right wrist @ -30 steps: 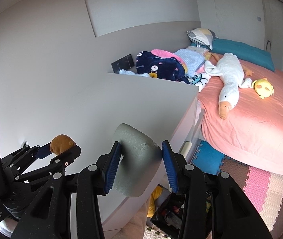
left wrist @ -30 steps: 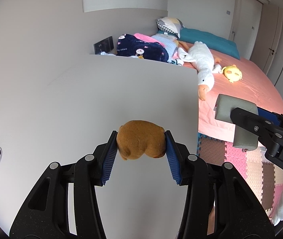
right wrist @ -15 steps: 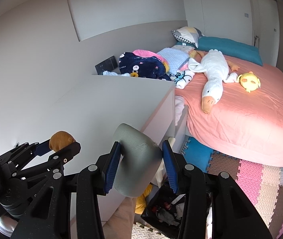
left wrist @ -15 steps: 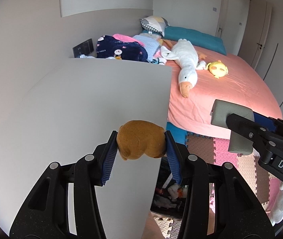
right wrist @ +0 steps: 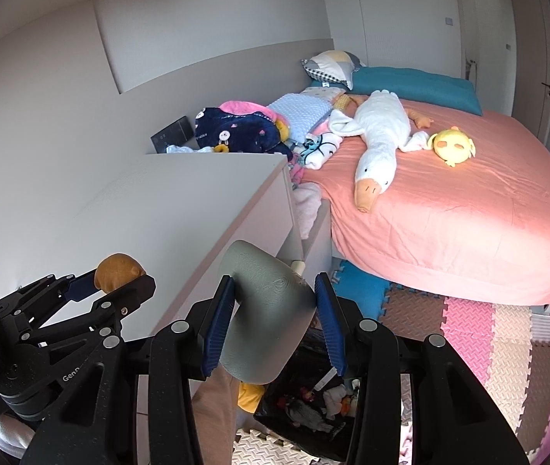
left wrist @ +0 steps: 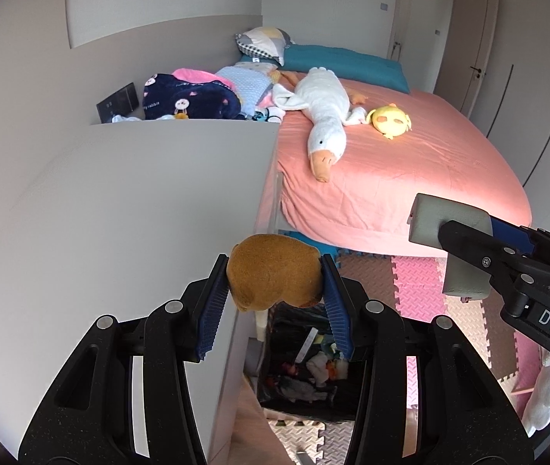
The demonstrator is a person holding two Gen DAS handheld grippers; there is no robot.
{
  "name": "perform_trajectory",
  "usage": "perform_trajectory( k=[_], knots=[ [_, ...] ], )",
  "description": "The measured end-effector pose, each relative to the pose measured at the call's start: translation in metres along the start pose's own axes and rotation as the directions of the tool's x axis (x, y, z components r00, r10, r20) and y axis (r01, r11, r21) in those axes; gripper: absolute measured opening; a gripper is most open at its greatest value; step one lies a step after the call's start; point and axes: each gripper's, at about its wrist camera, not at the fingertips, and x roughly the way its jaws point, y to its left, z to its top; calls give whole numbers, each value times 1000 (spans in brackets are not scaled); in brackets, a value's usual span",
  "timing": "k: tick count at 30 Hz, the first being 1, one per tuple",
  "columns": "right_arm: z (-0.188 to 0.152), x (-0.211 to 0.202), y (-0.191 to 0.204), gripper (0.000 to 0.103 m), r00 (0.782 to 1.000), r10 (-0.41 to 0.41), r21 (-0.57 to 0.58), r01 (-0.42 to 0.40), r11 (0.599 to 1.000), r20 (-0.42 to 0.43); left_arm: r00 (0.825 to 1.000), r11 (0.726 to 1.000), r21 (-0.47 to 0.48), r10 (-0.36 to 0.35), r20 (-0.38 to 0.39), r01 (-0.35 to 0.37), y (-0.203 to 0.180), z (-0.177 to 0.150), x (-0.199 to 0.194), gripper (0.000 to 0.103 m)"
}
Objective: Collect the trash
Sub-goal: 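Carry the brown plush and grey block over the black bin, then open the left tool over the bin while the right tool releases the grey block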
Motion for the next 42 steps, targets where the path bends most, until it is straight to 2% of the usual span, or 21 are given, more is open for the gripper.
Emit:
perform_trajectory(
  k=[10,22,34,42],
  knots=[
    [-8,-15,-40,44,997,-81,45,80,996,8,998,996,59,-65,8,64,-38,3,0,46],
    [-31,-28,-90,44,985,-173,107,174,979,-12,991,980,148,-137,-4,136,-84,-2,3,46],
    [-52,-22,-112,44,980,-191,144,198,970,-61,985,959,225,-161,-63,171,-119,-25,16,46],
    [-54,-15,-110,44,980,-187,143,196,970,-73,984,963,210,-154,-89,170,-113,-30,24,46]
  ],
)
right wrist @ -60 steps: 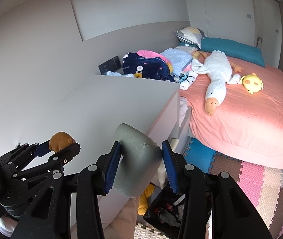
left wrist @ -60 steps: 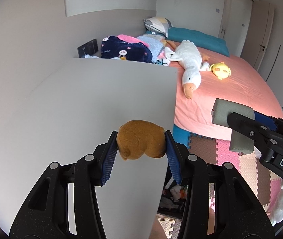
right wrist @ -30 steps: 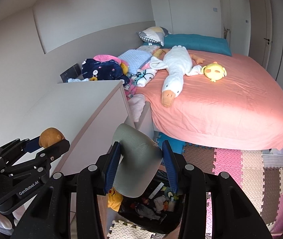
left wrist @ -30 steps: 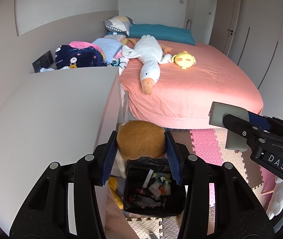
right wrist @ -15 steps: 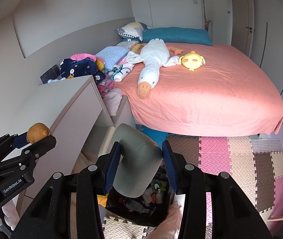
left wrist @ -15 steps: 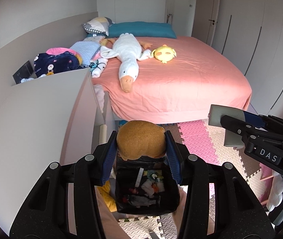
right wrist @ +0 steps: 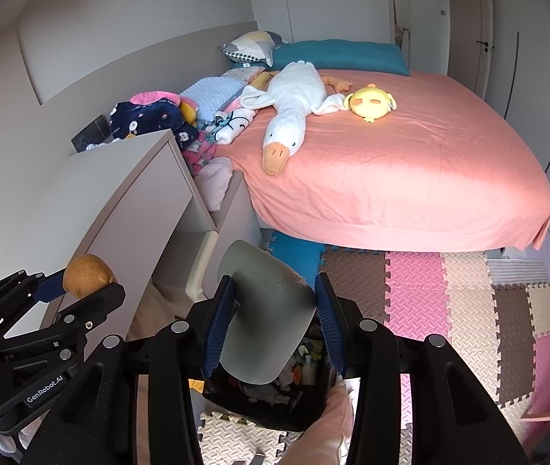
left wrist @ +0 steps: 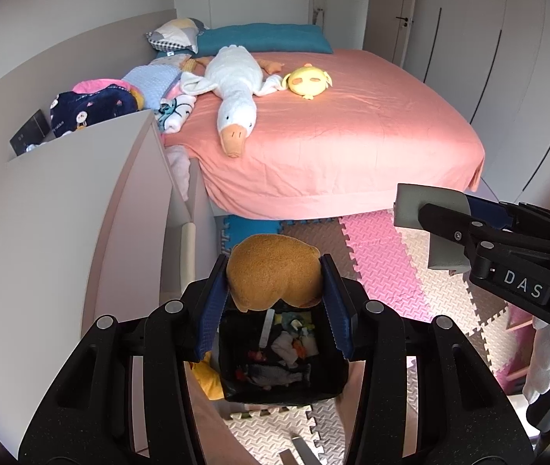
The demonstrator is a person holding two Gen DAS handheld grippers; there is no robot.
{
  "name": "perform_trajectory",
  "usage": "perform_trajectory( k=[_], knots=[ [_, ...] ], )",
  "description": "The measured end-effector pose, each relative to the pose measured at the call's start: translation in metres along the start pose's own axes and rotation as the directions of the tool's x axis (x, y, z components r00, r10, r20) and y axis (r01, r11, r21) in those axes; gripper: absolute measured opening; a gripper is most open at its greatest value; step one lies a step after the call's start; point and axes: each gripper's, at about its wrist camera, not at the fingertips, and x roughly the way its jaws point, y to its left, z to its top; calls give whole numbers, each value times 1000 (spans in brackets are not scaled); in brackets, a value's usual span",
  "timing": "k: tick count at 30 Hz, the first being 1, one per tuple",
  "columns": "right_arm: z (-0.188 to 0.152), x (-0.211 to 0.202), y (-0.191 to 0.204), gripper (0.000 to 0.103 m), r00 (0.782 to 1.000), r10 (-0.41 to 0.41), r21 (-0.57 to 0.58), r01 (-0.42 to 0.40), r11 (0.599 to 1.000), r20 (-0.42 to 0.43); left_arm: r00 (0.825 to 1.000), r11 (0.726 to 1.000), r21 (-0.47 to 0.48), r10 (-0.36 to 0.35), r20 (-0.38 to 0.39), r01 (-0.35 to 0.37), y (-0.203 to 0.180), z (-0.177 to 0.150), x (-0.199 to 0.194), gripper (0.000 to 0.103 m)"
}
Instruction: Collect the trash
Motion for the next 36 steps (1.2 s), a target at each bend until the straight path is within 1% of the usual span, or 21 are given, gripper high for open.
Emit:
perform_trajectory(
  k=[6,8,9,10,12,14,17,30,36],
  knots=[
    [2,0,2,45,1000,-2,-3,2,1000,6,1000,1000,-17,3,14,-3,4,1,-3,46],
    [6,-2,3,48,1000,-3,3,3,1000,16,999,1000,-24,5,36,-4,7,1,-7,69],
    [7,-4,3,56,1000,-7,8,7,1000,23,998,999,-38,27,52,-25,9,2,-11,95],
    [8,-7,2,67,999,-16,14,16,1000,37,996,998,-51,50,72,-46,11,2,-15,97],
    [10,-13,3,71,996,-42,21,40,999,76,994,996,-58,66,83,-62,14,4,-19,97],
    [11,-16,3,71,995,-43,24,42,999,89,994,995,-71,74,74,-69,19,5,-19,97],
    [13,-17,2,72,995,-37,27,35,999,89,995,994,-87,70,73,-63,23,6,-19,97],
    [14,-14,4,72,997,-39,22,38,999,69,992,994,-82,84,95,-76,22,6,-24,97],
    [14,-14,4,72,997,-41,22,40,999,69,993,995,-85,63,101,-54,22,5,-26,97]
  ],
)
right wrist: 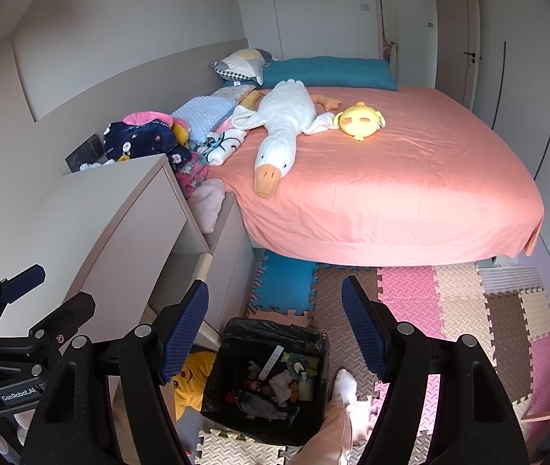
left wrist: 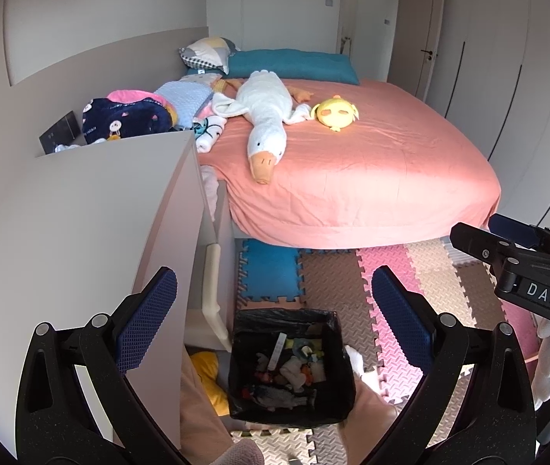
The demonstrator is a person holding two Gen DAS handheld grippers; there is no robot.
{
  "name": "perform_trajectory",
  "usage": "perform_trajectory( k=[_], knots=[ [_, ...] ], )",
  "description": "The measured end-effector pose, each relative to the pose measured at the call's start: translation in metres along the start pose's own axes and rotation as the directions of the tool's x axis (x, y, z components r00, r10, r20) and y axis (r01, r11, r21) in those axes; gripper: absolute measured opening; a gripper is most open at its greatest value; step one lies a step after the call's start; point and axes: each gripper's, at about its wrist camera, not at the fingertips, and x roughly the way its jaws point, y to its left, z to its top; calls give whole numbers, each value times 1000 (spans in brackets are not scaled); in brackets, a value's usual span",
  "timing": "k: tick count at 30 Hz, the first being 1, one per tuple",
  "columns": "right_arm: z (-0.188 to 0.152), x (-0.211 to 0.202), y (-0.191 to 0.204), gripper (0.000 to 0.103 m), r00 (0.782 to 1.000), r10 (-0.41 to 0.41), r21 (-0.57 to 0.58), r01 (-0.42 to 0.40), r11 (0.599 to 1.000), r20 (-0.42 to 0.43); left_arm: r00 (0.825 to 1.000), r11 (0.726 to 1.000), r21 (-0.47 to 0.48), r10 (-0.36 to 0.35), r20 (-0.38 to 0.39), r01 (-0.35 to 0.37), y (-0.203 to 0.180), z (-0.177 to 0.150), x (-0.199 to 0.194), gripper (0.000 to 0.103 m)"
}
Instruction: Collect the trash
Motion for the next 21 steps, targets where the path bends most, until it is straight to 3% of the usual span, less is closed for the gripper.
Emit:
perform_trajectory(
  k=[21],
  knots=[
    [-6,2,-6,72,1000,-4,-2,4,1000,-9,1000,1000,13,-20,16,20,-4,3,-2,97]
  ],
)
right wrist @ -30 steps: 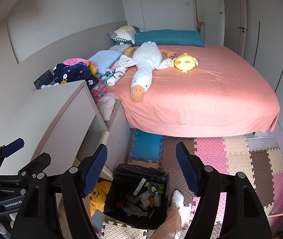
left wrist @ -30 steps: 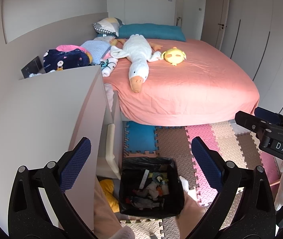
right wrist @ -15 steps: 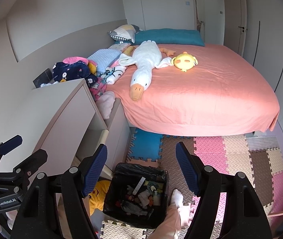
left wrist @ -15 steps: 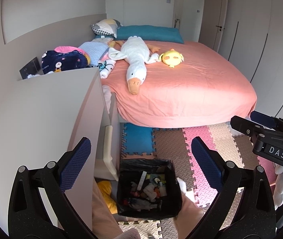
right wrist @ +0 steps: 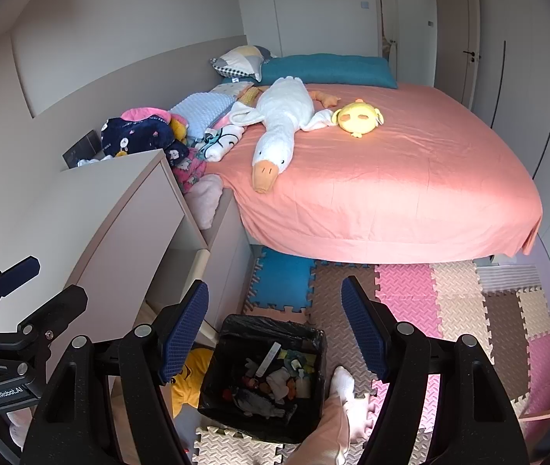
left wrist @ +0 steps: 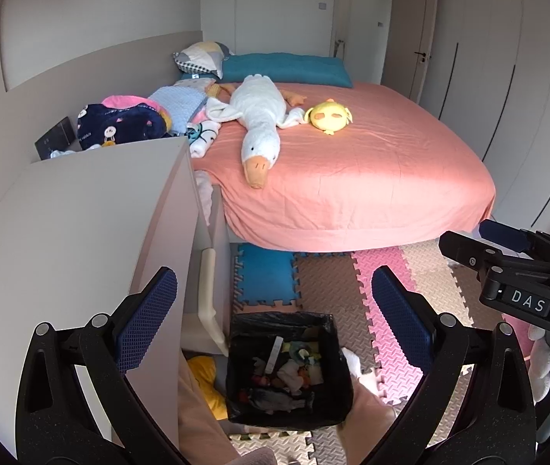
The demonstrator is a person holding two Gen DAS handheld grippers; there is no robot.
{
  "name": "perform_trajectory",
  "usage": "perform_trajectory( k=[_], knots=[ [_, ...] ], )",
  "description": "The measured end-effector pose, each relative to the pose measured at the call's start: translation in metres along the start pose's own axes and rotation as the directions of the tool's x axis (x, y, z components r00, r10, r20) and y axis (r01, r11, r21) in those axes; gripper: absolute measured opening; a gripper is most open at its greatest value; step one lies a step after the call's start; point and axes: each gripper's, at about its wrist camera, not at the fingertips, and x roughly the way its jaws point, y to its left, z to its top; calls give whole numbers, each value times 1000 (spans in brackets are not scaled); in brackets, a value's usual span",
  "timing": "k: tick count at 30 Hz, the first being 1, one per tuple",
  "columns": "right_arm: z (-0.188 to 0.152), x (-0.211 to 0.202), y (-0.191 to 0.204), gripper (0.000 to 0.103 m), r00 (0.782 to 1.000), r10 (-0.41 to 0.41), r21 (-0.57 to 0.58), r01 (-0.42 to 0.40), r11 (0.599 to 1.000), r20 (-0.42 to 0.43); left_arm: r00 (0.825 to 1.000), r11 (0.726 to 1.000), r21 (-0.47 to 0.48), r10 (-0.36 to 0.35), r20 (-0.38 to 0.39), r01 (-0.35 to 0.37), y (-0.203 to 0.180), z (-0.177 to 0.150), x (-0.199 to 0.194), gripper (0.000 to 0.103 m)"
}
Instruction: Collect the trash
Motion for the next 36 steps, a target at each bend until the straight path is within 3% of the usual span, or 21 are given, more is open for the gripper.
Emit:
perform_trajectory(
  k=[36],
  knots=[
    [-1,1,-1,72,1000,-9,-10,9,1000,-5,998,998,-11,-60,-23,60,1,-1,4,97]
  ],
)
